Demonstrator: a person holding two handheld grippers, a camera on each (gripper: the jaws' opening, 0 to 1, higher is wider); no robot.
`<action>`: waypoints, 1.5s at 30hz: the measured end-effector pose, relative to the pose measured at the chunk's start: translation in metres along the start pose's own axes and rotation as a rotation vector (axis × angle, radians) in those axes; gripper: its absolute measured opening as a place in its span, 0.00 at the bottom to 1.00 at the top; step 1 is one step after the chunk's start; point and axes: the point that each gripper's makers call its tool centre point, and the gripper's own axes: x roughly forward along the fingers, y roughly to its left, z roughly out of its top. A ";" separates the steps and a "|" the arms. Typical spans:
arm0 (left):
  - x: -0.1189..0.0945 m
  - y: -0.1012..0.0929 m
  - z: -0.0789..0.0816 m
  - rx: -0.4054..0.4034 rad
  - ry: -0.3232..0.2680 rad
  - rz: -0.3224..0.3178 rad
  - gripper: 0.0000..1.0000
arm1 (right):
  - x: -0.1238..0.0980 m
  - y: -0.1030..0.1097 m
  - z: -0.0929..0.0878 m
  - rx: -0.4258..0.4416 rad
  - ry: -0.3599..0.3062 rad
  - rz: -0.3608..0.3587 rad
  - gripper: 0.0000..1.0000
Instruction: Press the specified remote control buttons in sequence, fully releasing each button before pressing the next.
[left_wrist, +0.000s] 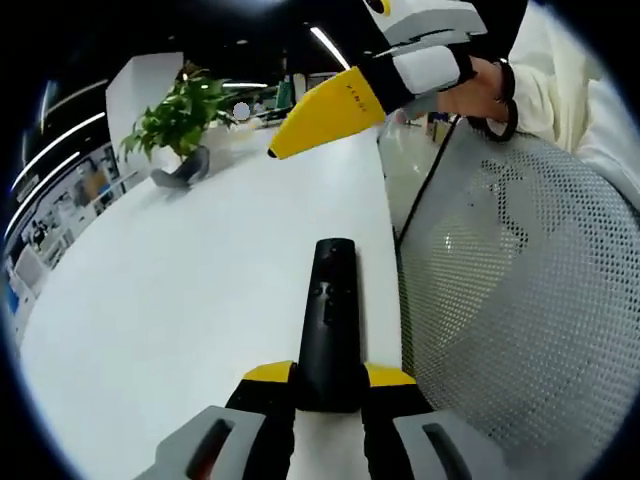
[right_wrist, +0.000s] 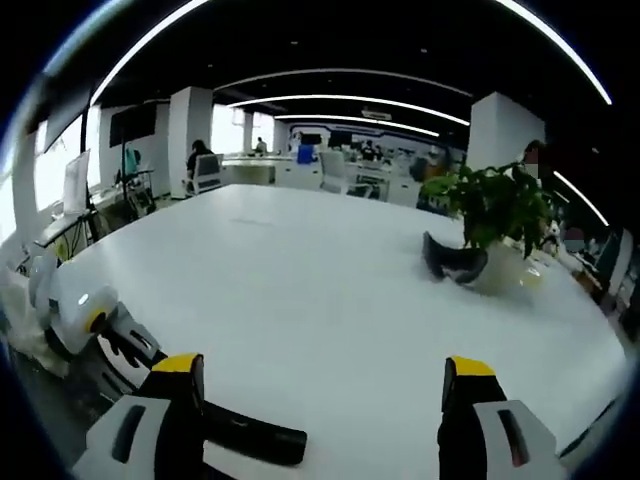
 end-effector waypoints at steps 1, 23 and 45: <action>-0.001 0.001 -0.001 0.000 0.002 0.000 0.24 | 0.000 0.001 0.000 -0.002 0.001 0.002 0.99; -0.008 0.053 -0.011 0.122 0.098 0.003 0.24 | 0.001 0.003 -0.008 -0.005 0.034 0.019 0.97; -0.009 0.108 -0.014 0.140 0.151 0.018 0.24 | 0.002 -0.001 -0.011 -0.022 0.035 0.008 0.93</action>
